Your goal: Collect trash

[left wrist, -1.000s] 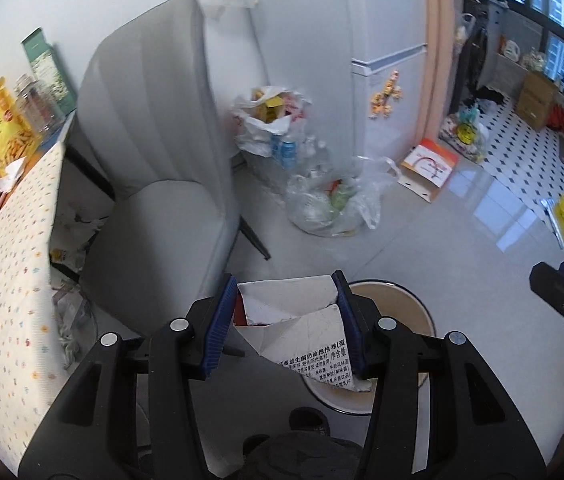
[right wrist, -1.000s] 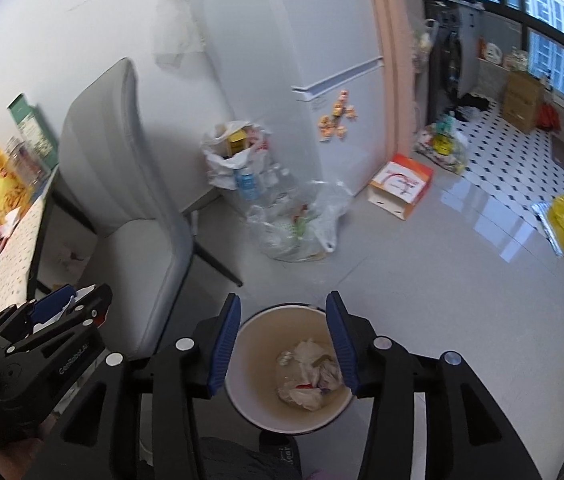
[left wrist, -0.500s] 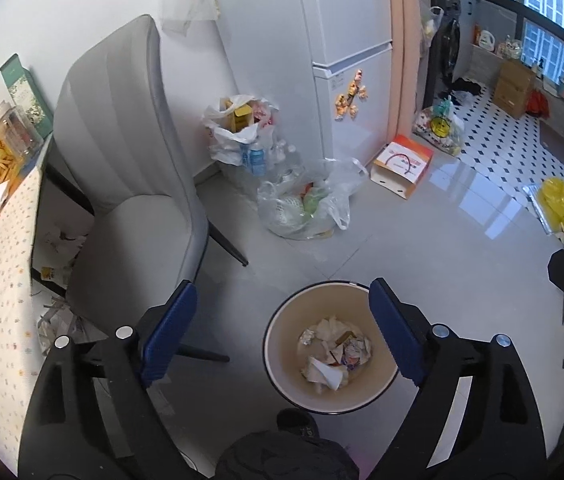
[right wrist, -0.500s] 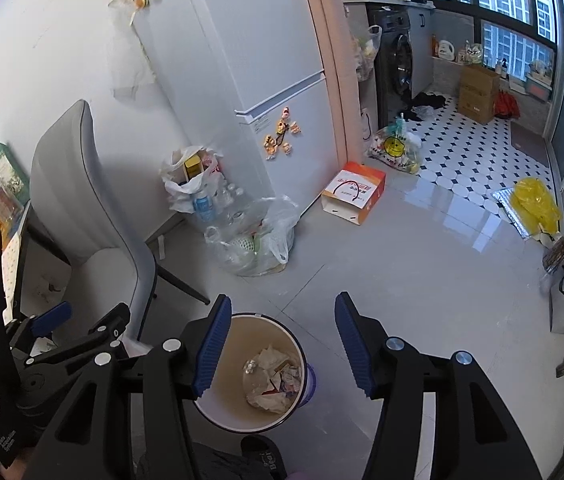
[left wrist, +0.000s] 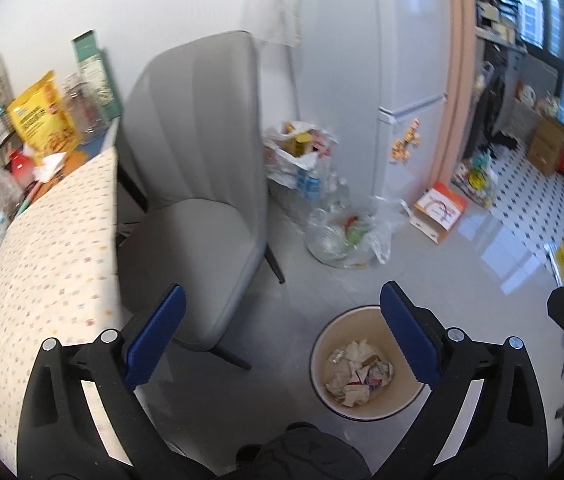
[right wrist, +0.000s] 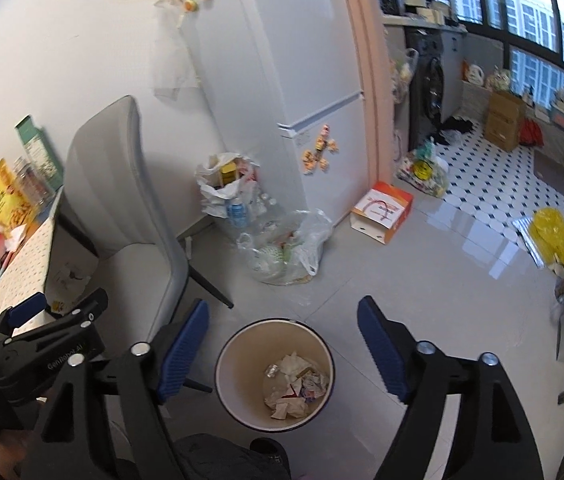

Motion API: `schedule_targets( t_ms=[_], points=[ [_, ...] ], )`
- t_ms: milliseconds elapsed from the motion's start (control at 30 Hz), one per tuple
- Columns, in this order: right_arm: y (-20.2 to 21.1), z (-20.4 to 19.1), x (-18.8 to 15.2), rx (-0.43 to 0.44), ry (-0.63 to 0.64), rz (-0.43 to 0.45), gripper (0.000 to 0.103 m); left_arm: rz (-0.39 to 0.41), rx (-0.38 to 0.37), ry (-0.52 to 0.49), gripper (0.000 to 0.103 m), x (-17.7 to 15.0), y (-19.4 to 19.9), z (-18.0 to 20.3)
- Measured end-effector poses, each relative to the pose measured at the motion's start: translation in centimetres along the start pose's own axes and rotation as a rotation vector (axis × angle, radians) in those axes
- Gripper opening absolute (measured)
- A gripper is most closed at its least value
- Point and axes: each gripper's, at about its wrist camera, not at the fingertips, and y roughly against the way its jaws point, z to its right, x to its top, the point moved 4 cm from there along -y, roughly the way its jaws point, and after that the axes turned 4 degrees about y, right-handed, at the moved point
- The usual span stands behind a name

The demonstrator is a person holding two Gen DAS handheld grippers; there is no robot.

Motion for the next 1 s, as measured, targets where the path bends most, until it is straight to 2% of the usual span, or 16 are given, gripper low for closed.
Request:
schedule_targets(
  t_ms=[367,567,1000],
  points=[
    [3.4,-8.4,0.3,0.027,0.128,0.031,0.082,0.05,-0.003,0.122,0.097,-0.1,3.6,-8.0],
    [6.4,-12.2,0.6,0.026,0.179,0.089,0.095,0.096,0.014,0.19,0.097,-0.5,6.1,-12.8],
    [10.9,-19.6,-0.7,0.087,0.257,0.145,0.095,0.164,0.074,0.288,0.097,-2.8,11.2,-20.9]
  ],
)
